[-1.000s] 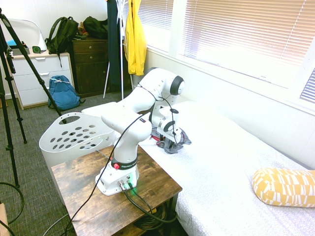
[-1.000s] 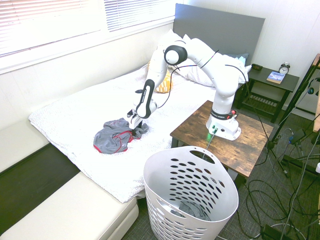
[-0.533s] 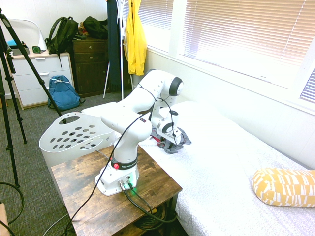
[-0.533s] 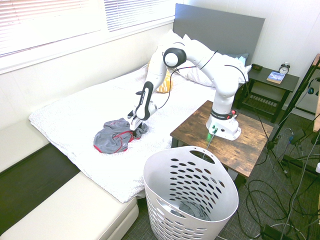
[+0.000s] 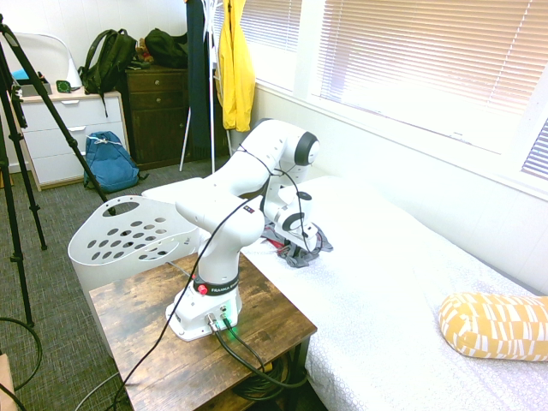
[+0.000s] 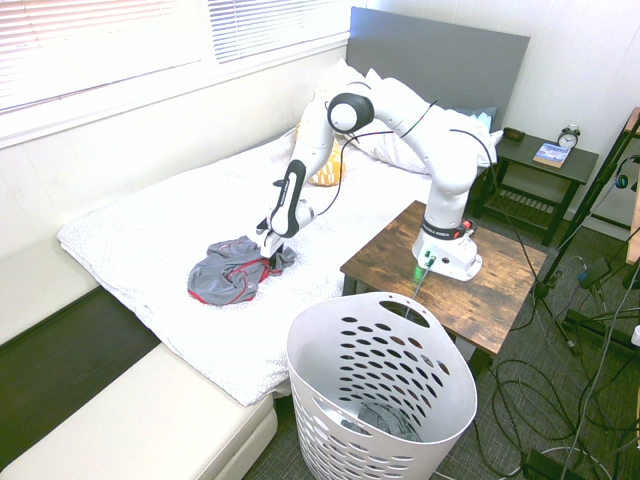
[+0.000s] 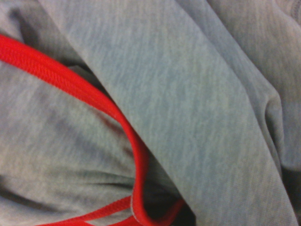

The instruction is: Put my clothes in the laundry bag

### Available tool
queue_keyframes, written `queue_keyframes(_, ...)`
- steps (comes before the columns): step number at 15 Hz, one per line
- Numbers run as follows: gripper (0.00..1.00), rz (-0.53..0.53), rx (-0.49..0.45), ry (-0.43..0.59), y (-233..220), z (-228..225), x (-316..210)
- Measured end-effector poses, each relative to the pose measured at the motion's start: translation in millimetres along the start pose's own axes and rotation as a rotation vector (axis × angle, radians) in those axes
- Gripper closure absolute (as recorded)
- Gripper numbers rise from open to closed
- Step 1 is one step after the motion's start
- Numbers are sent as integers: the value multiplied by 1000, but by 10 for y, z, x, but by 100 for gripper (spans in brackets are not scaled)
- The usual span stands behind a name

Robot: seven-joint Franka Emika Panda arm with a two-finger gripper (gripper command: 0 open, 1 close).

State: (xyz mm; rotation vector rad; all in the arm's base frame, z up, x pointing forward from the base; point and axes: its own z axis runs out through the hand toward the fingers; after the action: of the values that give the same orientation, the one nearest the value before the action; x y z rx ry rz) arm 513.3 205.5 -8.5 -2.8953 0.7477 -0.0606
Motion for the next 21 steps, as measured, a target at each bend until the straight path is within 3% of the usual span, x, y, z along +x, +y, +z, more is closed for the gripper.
queue_keyframes(8,100,10,14,14,7,-273,32)
queue_keyframes(12,100,-6,41,37,-158,-790,87)
queue_keyframes(16,100,-84,59,26,-554,-1872,110)
queue_keyframes(21,100,-208,44,67,-1190,-3793,-329)
